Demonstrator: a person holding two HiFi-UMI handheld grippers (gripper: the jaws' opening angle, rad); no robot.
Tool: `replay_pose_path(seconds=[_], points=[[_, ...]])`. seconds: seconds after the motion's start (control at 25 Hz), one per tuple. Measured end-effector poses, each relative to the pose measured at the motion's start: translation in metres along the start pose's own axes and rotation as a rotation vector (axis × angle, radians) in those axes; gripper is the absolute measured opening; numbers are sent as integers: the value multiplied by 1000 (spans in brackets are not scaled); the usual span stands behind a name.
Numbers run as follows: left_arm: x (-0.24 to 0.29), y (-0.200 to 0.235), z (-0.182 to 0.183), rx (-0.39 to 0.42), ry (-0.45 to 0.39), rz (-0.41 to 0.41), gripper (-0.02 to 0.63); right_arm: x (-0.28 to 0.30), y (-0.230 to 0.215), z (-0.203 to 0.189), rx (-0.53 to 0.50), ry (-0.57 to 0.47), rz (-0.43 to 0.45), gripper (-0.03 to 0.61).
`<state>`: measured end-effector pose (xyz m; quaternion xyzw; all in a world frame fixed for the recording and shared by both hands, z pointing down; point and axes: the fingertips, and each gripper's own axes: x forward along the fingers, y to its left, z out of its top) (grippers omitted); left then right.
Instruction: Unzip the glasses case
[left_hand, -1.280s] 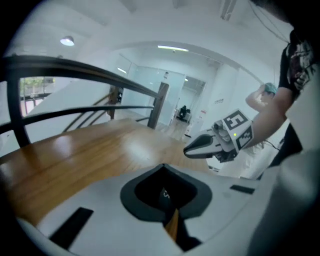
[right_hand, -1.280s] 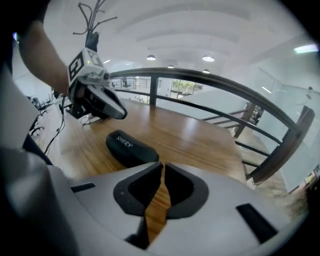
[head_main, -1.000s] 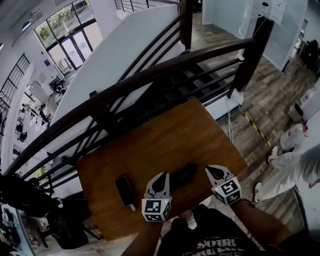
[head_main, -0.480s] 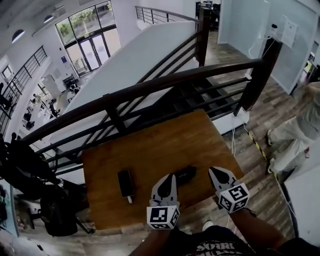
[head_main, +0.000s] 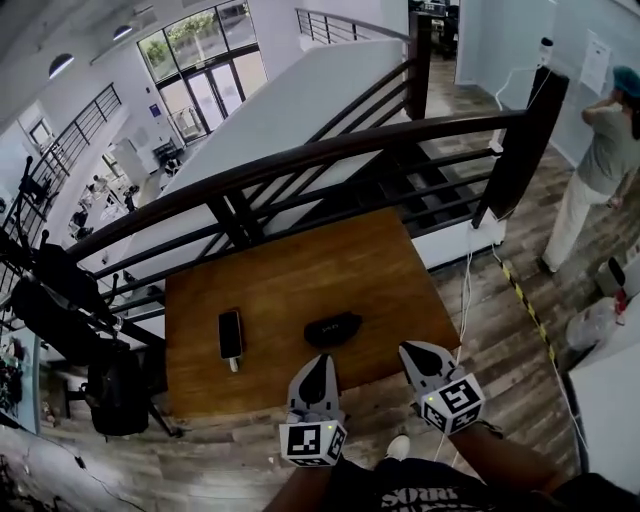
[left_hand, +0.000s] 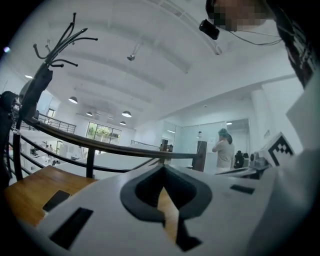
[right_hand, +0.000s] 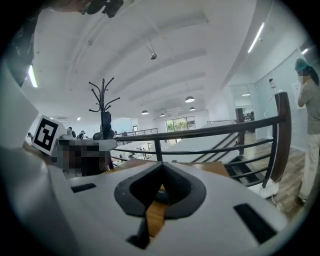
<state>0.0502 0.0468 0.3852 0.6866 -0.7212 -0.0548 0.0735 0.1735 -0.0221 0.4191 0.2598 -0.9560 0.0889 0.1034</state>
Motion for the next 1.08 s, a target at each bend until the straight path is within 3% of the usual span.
replay_pose_path(seconds=[0.24,0.56,1.08], points=[[-49,16,-7,9,35,74,5,-15,32,-12,6,2,44,-2],[-68,20,-3,12,50,39,5,-13,56,12,-19,-28,34,-2],[-102,28,7,-9,24,29,5,-27,90,-1,-25,-3,22,-2]])
